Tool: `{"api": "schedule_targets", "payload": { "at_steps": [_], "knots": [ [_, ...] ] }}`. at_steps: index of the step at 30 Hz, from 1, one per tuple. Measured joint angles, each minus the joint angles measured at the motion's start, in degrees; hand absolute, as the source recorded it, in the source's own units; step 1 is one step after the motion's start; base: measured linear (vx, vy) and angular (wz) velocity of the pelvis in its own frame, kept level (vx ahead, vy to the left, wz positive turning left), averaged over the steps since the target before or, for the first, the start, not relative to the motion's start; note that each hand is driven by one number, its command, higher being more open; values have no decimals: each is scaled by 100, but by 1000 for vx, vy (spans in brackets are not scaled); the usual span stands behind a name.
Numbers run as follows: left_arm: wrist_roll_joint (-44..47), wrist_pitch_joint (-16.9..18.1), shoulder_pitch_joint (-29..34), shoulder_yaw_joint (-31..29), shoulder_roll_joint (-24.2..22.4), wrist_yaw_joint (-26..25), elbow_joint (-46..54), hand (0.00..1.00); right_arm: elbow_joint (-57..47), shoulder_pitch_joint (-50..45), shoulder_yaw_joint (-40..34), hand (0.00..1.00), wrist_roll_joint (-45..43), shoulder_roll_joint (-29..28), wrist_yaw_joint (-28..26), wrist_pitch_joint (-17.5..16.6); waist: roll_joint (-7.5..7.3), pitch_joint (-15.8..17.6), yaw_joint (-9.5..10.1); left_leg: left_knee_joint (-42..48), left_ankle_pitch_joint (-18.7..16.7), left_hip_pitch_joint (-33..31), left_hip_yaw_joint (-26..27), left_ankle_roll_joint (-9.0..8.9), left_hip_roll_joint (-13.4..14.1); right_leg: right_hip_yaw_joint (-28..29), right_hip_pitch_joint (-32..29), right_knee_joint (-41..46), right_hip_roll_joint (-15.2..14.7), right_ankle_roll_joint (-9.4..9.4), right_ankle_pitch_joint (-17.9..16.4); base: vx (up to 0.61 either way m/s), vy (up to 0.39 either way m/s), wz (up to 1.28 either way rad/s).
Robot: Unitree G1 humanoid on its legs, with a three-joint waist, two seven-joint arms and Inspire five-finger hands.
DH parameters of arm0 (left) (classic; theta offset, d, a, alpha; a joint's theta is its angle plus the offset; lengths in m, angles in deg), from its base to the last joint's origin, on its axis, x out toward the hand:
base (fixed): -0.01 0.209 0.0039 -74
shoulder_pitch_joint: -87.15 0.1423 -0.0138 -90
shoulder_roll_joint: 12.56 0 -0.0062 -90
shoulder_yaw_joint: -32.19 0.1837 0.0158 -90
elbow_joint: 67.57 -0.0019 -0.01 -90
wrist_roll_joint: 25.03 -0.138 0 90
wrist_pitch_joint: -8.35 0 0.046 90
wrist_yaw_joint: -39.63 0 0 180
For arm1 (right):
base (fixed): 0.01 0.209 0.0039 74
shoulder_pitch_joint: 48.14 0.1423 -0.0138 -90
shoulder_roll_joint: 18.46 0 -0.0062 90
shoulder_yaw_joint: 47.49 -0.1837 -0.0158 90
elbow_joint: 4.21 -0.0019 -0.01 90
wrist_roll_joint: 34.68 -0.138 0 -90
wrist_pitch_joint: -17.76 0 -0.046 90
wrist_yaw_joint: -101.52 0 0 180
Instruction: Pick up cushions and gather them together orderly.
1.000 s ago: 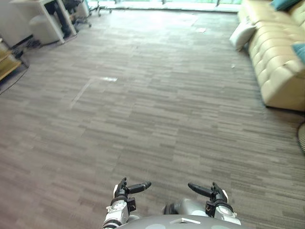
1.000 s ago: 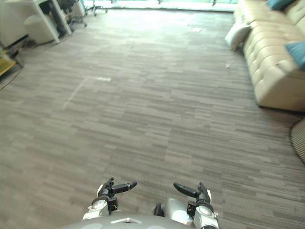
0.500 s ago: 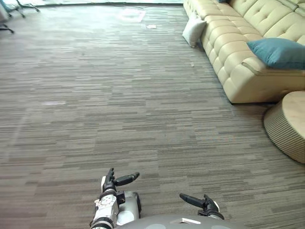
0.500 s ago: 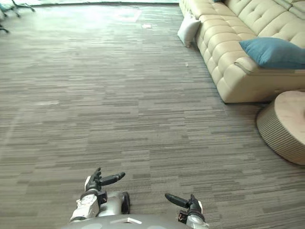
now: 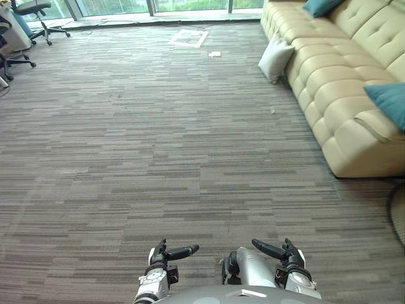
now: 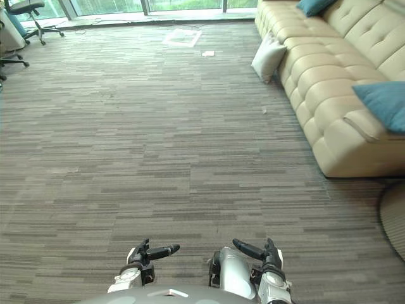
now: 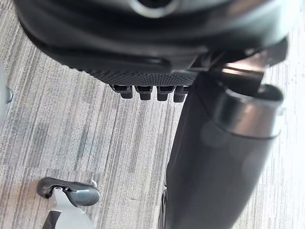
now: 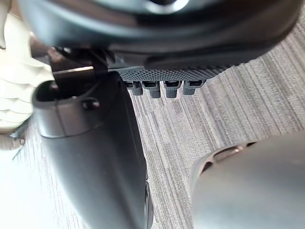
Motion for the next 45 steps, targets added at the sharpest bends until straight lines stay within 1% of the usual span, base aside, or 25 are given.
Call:
{"api": "schedule_targets", "payload": {
  "at_steps": [1,5,8,11,12,14,15,16,17,18,21,24,26,27,28,29,30,31,33,35,36,39,40,42,45],
  "knots": [
    [-16,2,42,-156,17,-2,200,100,129,21,184,100,9,33,21,15,-30,57,45,1315,-71,-701,230,123,129,101,766,-600,223,-4,1,522,-164,-34],
    [-17,101,113,-192,61,-3,480,100,212,-27,301,100,8,-1,27,83,-145,65,142,1186,-305,-1732,841,531,157,385,1628,-1390,316,-3,1,500,-72,-42],
    [-16,205,89,-209,56,-7,684,100,246,-32,367,100,9,7,42,139,-158,120,328,-702,-436,-2459,1549,838,23,857,2498,-2043,254,108,-54,504,52,-67],
    [-13,218,73,-283,69,-15,695,100,244,-38,430,100,12,-24,64,129,-193,142,407,-2098,-50,-2685,1667,961,-204,1145,2933,-2269,156,289,-159,700,198,-83],
    [-10,183,165,-376,231,-42,602,100,266,-40,608,100,11,-100,73,126,-302,66,504,-2198,780,-2696,1659,1322,-308,1606,3186,-2279,24,392,-235,684,203,-91],
    [5,139,146,-381,397,-34,541,100,256,-83,550,100,13,-255,78,102,-562,-29,435,-2128,498,-2664,1784,1429,-452,1715,3022,-1979,-251,467,-173,672,184,-33],
    [44,125,124,-396,467,-45,505,100,281,-109,349,100,29,-343,51,138,-724,-5,461,-1949,116,-2468,1827,1494,-624,1751,2676,-926,-393,744,104,730,206,10],
    [43,124,122,-396,470,-46,503,100,283,-112,339,100,31,-347,51,138,-733,-2,462,-1948,94,-2443,1828,1489,-634,1751,2659,-848,-395,753,131,562,166,15],
    [42,101,112,-389,529,-54,421,100,296,-151,192,100,46,-398,52,130,-811,8,459,-2012,-135,-2102,1822,1483,-801,1734,2321,323,-483,966,668,668,182,20],
    [38,63,121,-356,553,-62,316,100,292,-165,119,100,71,-384,59,92,-773,35,410,-2140,-392,-1648,1766,1457,-940,1715,1734,1767,-597,1454,1632,773,204,27],
    [34,-8,156,-86,494,-92,163,100,34,-232,116,100,96,-198,18,-32,-543,24,317,-2817,-785,-323,1501,1407,-1071,1052,423,3331,-857,951,1017,669,107,31],
    [28,-6,169,93,479,-80,82,100,-72,-199,62,100,75,-137,26,-126,-437,74,210,-3371,-792,423,1270,1361,-974,650,-340,2874,-881,666,555,580,-86,54],
    [23,-12,177,95,480,-63,-21,100,-174,-167,52,100,76,-124,23,-161,-436,76,112,-3746,-818,971,1232,1330,-811,505,-848,1681,-878,628,477,699,-225,61],
    [21,-10,167,112,473,-58,-28,100,-201,-150,57,100,80,-115,25,-166,-441,75,63,-3871,-911,1144,1164,1198,-745,515,-966,950,-870,692,553,667,-297,82],
    [-20,-5,152,163,491,-23,-36,100,-194,-149,54,100,68,-87,18,-154,-497,70,39,-4045,-1108,1445,994,882,-699,550,-1020,205,-867,490,1200,700,-321,57],
    [-28,-18,194,201,393,-18,-124,100,-90,-52,29,100,109,53,2,-120,-254,40,118,-4073,-1124,1577,957,895,-476,417,-938,366,-700,385,958,830,-386,35],
    [-29,-23,211,261,350,23,-99,100,-64,-18,32,100,201,92,22,-127,-188,15,112,-3936,-924,1497,910,892,-421,411,-943,495,-648,312,727,810,-394,15],
    [-36,-17,179,282,313,44,-89,100,-29,-3,14,100,178,96,31,-84,-177,11,57,-3536,-597,1404,755,750,-357,299,-814,656,-676,215,325,637,-333,24],
    [-38,-19,190,248,301,38,-95,100,-18,2,19,100,186,125,26,-32,-109,-7,56,-2598,-415,1053,526,525,-192,222,-583,561,-563,192,118,511,-273,18],
    [-36,-10,171,59,278,52,-30,100,33,-4,23,100,184,131,30,29,-38,29,78,-447,117,142,-2,-6,-23,148,-46,155,-315,154,21,428,-194,0],
    [-36,-4,203,-4,269,54,26,100,99,8,85,100,183,126,34,59,-1,42,98,571,147,-321,15,-49,74,152,345,-143,-156,134,9,469,-120,-19],
    [-10,18,342,-202,306,47,344,100,169,-31,399,100,184,31,29,102,-176,49,152,1350,-127,-1431,662,474,171,252,1381,-961,-29,116,-53,515,-59,-28],
    [-13,79,344,-198,304,13,467,100,233,-27,464,100,188,40,22,113,-189,44,258,886,-279,-1907,1003,688,176,410,1703,-1265,-22,148,-73,441,15,-53],
    [-9,123,346,-207,279,5,549,100,253,-31,467,100,188,38,25,143,-188,53,349,56,-364,-2229,1313,770,160,564,2050,-1537,-50,195,-87,548,108,-61],
    [-5,198,323,-208,280,-7,659,100,287,-47,459,100,193,-42,72,167,-280,112,426,-2101,69,-2455,1838,938,-88,846,2734,-1884,-314,540,-268,562,185,-55]
  ]
}}
